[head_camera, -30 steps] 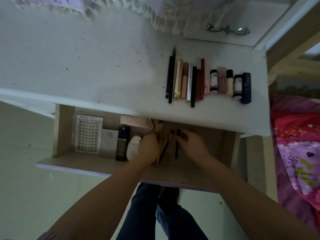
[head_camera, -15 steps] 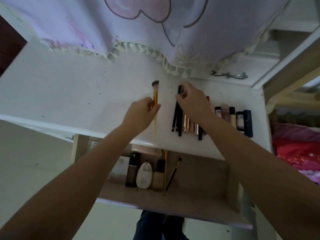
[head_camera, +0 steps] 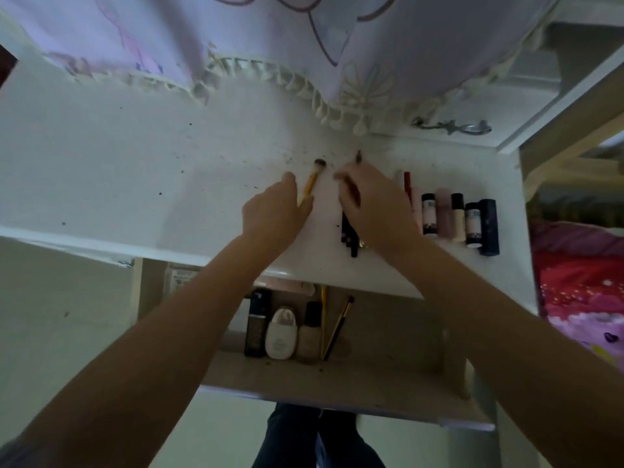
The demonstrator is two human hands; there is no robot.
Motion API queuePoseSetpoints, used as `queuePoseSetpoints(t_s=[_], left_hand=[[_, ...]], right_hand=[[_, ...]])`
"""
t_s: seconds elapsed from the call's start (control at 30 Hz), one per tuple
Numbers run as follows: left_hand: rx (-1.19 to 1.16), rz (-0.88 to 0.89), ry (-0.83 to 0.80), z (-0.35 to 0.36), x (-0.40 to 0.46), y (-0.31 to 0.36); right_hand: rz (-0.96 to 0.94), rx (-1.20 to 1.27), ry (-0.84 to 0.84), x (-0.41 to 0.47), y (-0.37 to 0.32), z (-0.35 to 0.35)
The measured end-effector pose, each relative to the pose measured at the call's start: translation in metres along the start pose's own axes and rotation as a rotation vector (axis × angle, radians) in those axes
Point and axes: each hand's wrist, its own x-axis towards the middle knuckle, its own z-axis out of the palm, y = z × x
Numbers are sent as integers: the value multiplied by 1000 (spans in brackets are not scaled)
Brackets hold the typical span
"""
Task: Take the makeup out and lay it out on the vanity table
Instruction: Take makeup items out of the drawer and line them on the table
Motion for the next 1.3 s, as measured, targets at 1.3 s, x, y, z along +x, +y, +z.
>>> queuePoseSetpoints(t_s=[1.3], left_hand=[[-338,-80,-357,171,-138,-15]], right_hand=[[639,-211,-473,-171,45,120]])
